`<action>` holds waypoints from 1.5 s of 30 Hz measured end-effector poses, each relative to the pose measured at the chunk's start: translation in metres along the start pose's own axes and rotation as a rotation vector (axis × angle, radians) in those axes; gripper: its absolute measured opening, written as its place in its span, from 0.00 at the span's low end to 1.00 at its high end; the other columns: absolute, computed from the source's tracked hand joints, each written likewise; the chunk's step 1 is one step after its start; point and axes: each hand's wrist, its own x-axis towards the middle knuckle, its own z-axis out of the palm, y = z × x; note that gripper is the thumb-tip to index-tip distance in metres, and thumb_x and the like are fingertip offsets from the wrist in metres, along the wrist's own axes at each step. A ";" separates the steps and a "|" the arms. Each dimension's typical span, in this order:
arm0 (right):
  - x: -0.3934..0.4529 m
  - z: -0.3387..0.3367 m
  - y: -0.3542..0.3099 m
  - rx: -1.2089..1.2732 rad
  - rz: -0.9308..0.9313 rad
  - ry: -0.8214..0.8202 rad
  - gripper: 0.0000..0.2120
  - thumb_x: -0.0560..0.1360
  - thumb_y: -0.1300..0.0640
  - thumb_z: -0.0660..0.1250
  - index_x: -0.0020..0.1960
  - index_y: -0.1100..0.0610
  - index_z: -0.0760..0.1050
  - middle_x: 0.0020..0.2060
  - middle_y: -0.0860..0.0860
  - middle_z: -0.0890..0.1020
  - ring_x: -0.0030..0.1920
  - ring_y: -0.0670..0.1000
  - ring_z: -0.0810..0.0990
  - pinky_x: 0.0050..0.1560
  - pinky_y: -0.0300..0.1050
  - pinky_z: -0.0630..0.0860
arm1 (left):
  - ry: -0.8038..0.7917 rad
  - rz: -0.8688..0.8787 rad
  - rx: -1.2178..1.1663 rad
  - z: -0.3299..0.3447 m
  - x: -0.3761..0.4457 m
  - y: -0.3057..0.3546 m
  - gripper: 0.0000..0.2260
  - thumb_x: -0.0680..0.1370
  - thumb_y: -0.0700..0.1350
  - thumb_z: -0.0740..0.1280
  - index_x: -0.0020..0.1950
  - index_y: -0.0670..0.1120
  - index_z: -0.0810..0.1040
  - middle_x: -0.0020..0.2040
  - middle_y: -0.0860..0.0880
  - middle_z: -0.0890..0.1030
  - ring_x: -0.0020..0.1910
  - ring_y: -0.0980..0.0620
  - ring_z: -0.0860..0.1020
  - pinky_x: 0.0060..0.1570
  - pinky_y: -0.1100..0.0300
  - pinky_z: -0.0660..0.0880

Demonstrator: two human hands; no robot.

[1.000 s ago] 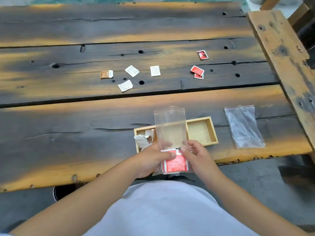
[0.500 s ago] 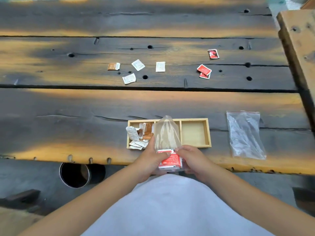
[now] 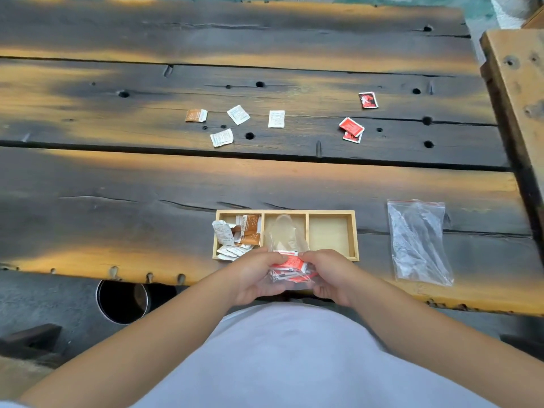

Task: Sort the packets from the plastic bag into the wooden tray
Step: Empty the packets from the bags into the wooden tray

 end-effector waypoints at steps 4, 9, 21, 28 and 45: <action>0.000 0.000 -0.015 -0.006 -0.004 0.028 0.14 0.78 0.53 0.63 0.54 0.64 0.77 0.35 0.56 0.83 0.24 0.47 0.75 0.22 0.36 0.69 | -0.099 -0.128 -0.205 -0.001 -0.005 0.018 0.11 0.81 0.39 0.60 0.60 0.34 0.75 0.47 0.37 0.85 0.42 0.41 0.85 0.32 0.57 0.82; -0.002 -0.002 -0.025 0.011 -0.024 0.010 0.14 0.78 0.55 0.61 0.56 0.64 0.77 0.37 0.60 0.85 0.26 0.48 0.79 0.21 0.36 0.71 | -0.183 -0.154 -0.285 -0.008 -0.003 0.032 0.13 0.80 0.37 0.57 0.57 0.33 0.78 0.53 0.34 0.83 0.44 0.40 0.85 0.48 0.55 0.80; -0.021 0.000 -0.037 0.090 -0.086 0.039 0.12 0.80 0.57 0.60 0.57 0.65 0.73 0.32 0.61 0.83 0.25 0.50 0.80 0.21 0.37 0.74 | -0.109 -0.097 -0.284 -0.013 -0.012 0.045 0.12 0.79 0.35 0.58 0.60 0.34 0.76 0.56 0.36 0.82 0.51 0.43 0.82 0.56 0.54 0.78; -0.032 -0.001 -0.042 0.139 -0.138 0.045 0.11 0.81 0.58 0.61 0.56 0.64 0.75 0.35 0.58 0.83 0.28 0.51 0.81 0.21 0.37 0.73 | -0.114 -0.076 -0.266 -0.009 -0.023 0.050 0.12 0.79 0.36 0.58 0.58 0.33 0.76 0.57 0.37 0.81 0.49 0.43 0.82 0.48 0.55 0.79; -0.060 -0.013 -0.005 -0.038 -0.304 -0.064 0.06 0.78 0.58 0.65 0.52 0.52 0.80 0.39 0.50 0.86 0.26 0.46 0.68 0.24 0.36 0.64 | -0.160 -0.028 -0.141 -0.002 -0.026 0.033 0.18 0.81 0.51 0.59 0.64 0.41 0.77 0.56 0.40 0.83 0.50 0.42 0.82 0.51 0.49 0.75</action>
